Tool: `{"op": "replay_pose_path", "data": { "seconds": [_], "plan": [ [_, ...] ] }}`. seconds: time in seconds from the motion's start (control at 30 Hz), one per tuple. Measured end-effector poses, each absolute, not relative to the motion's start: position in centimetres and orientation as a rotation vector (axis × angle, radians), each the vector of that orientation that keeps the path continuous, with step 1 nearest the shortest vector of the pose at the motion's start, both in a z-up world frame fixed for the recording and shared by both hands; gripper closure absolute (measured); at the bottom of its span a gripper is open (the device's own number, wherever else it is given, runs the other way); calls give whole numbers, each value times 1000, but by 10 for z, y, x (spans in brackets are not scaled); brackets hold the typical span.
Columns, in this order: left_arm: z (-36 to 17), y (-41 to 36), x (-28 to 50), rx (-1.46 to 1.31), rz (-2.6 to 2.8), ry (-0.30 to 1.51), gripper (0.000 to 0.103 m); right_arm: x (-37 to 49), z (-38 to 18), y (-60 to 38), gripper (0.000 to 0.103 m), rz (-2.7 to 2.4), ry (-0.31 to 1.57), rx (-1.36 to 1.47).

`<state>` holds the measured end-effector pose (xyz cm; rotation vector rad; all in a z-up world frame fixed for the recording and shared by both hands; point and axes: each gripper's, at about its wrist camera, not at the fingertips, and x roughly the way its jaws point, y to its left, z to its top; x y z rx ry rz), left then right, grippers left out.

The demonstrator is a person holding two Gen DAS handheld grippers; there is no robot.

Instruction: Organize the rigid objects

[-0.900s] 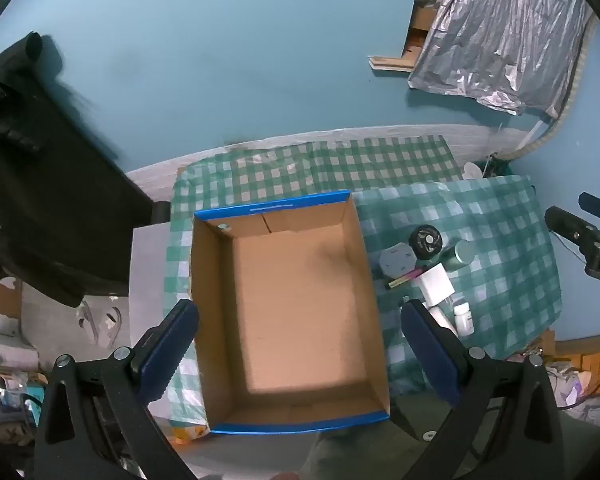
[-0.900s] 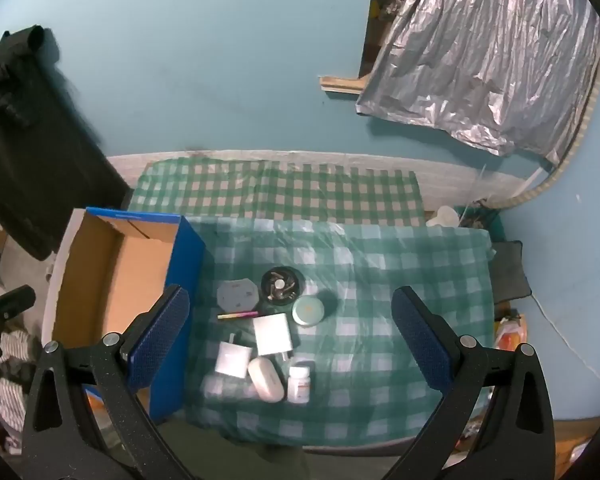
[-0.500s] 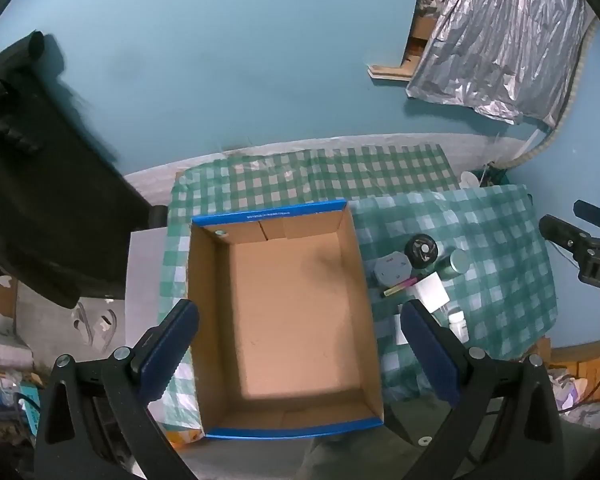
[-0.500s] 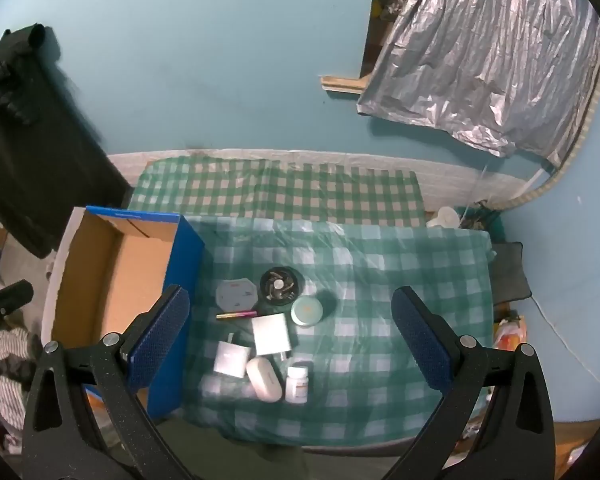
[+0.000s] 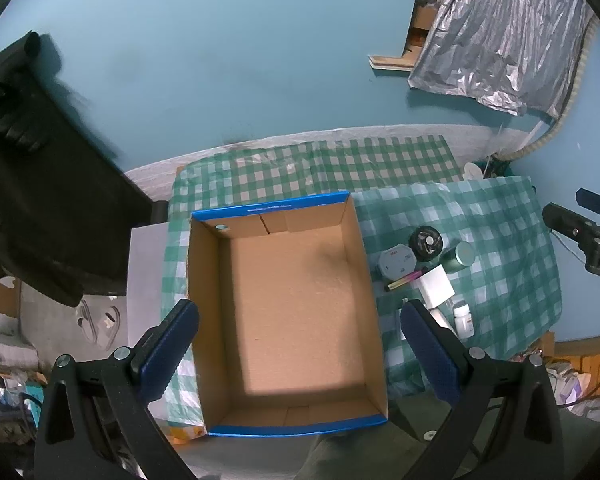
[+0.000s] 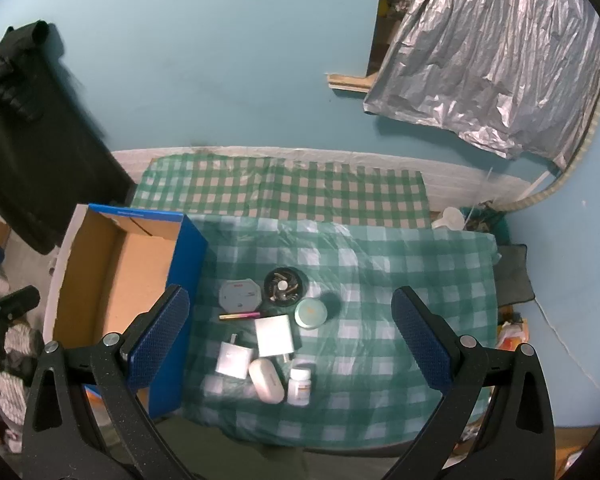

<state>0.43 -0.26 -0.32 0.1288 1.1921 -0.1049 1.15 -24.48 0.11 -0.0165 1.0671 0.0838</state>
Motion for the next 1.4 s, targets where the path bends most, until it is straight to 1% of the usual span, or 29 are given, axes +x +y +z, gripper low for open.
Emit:
{"op": "replay_pose_path", "data": {
  "seconds": [1.4],
  "plan": [
    [-6,-6,5,141,-100,1196,1,19,-2,-242,2,97,1079,-25]
  ]
}}
